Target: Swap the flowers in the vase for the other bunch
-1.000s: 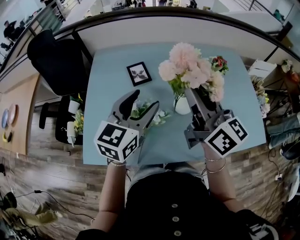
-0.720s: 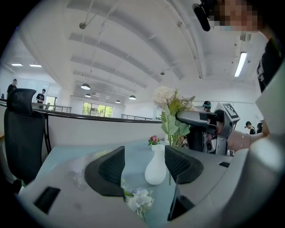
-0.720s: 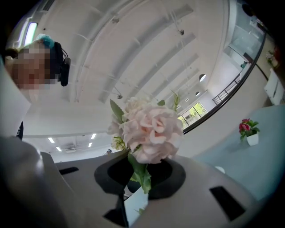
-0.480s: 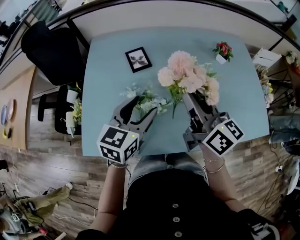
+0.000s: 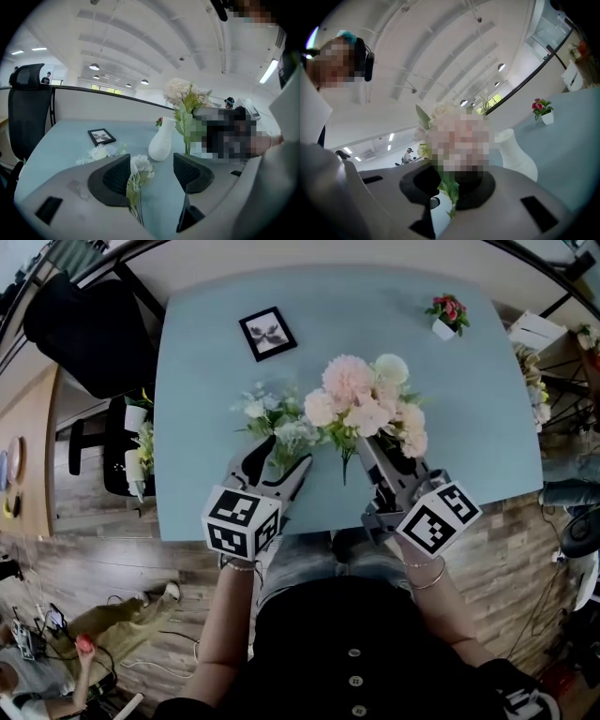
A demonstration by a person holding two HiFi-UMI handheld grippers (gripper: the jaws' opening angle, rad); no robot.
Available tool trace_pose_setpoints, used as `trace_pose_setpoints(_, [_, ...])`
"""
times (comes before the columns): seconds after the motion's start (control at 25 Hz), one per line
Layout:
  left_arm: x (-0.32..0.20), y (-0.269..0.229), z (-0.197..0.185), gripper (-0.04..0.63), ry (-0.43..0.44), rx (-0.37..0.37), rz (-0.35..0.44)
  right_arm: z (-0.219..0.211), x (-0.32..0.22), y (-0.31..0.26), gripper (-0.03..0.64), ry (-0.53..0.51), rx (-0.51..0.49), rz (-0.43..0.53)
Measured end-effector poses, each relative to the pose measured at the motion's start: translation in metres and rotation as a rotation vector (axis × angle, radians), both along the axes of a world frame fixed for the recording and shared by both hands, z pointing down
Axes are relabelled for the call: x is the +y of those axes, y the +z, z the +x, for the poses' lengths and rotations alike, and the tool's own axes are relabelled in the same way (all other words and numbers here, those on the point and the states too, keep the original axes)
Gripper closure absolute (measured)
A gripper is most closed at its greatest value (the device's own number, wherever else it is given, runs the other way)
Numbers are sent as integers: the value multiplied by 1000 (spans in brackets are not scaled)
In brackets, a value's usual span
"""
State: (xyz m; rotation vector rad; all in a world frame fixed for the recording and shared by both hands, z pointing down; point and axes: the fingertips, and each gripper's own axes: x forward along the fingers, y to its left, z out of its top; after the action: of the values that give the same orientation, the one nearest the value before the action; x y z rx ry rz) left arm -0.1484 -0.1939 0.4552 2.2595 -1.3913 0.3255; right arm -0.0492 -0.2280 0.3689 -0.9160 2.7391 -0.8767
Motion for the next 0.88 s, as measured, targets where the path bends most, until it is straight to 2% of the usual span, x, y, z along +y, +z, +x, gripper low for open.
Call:
trace_pose_setpoints(0.52, [3, 60, -20, 314, -54, 1, -148, -2, 9, 27, 543, 17, 13, -52])
trace_pose_setpoints(0.88, [-2, 89, -27, 314, -78, 24, -217, 0, 8, 32, 543, 19, 27, -60])
